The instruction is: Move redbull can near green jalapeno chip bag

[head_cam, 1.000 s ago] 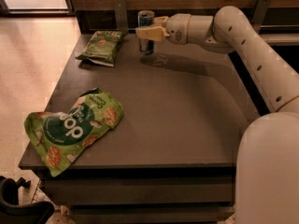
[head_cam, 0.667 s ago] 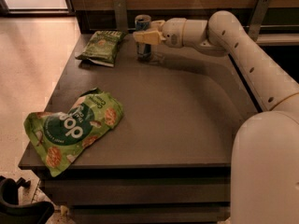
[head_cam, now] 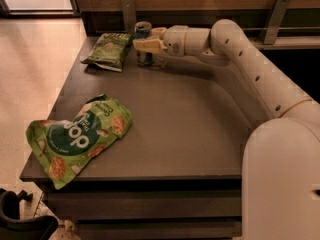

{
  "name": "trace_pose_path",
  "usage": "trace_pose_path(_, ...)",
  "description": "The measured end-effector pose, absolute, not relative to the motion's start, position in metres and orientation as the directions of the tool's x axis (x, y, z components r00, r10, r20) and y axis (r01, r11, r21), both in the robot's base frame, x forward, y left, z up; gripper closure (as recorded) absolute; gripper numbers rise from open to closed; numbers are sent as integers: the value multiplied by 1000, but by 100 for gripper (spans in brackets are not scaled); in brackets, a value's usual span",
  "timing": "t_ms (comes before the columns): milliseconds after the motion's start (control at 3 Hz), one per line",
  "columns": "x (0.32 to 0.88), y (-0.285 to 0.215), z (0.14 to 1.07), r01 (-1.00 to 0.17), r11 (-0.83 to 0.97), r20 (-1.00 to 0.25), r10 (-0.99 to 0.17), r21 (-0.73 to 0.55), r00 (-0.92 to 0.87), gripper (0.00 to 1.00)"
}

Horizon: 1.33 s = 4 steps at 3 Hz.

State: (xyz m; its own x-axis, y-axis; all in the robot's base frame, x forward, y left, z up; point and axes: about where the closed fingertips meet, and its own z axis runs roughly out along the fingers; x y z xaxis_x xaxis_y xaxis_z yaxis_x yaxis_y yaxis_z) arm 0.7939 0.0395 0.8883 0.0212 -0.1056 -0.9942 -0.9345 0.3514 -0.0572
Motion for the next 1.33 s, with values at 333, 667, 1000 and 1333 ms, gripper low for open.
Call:
trace_pose_path(333,793,44,888,-937,346,-994,-104,-56,21,61)
trace_pose_path(667,793,48,887,-939,340,-994,-103,-54,20,32)
trace_pose_path(1000,792,51,887,-940,336,-995,-103,-53,20,8)
trace_pose_path(1333,792,54,886,-942,333,-995,-102,-52,19,0)
